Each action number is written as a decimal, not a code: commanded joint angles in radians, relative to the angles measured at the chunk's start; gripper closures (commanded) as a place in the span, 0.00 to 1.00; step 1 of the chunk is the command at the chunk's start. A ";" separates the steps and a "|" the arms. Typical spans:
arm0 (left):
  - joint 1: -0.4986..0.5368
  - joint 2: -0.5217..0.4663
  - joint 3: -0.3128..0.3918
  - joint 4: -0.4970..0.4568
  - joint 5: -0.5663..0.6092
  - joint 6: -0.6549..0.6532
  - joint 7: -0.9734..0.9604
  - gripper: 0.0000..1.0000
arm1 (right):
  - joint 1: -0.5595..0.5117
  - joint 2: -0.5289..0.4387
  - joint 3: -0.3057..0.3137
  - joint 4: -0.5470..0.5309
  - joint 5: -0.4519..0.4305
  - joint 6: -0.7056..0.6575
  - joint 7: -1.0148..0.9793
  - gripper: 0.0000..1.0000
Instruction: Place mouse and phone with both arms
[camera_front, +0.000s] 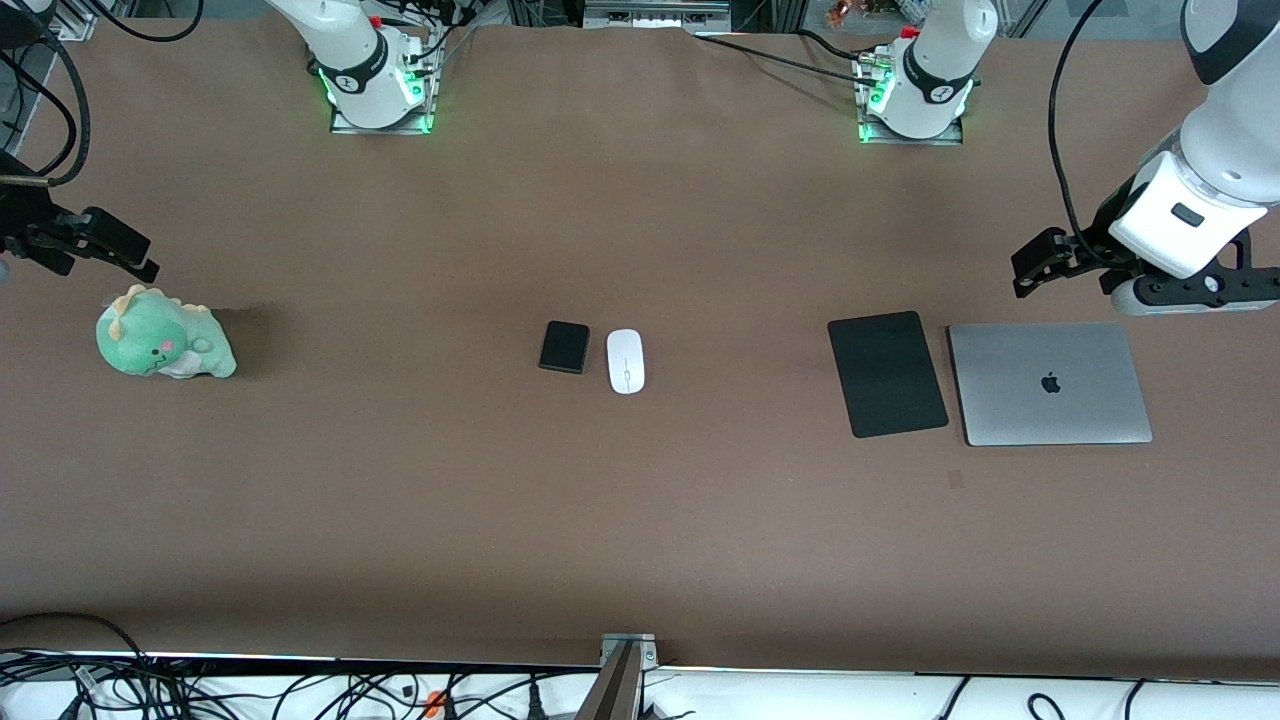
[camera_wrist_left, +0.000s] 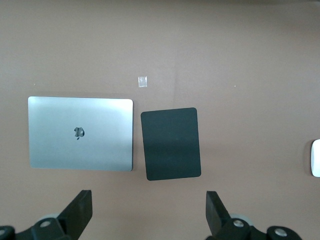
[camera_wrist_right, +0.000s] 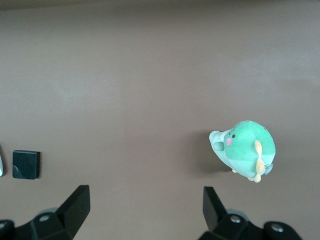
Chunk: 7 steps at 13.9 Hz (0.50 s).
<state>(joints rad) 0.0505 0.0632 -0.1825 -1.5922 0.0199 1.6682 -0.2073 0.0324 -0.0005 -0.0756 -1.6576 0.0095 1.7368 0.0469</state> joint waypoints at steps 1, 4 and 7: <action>0.005 0.006 -0.003 0.014 0.018 -0.019 0.028 0.00 | 0.001 -0.021 0.000 0.002 0.001 -0.019 -0.002 0.00; 0.005 0.012 -0.002 0.027 0.014 -0.019 0.028 0.00 | 0.001 -0.021 0.000 0.004 0.003 -0.019 -0.002 0.00; 0.002 0.010 -0.002 0.028 0.012 -0.019 0.013 0.00 | 0.001 -0.021 0.000 0.004 0.003 -0.019 -0.001 0.00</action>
<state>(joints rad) 0.0508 0.0636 -0.1816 -1.5922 0.0199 1.6675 -0.2054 0.0324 -0.0011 -0.0756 -1.6544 0.0096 1.7368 0.0469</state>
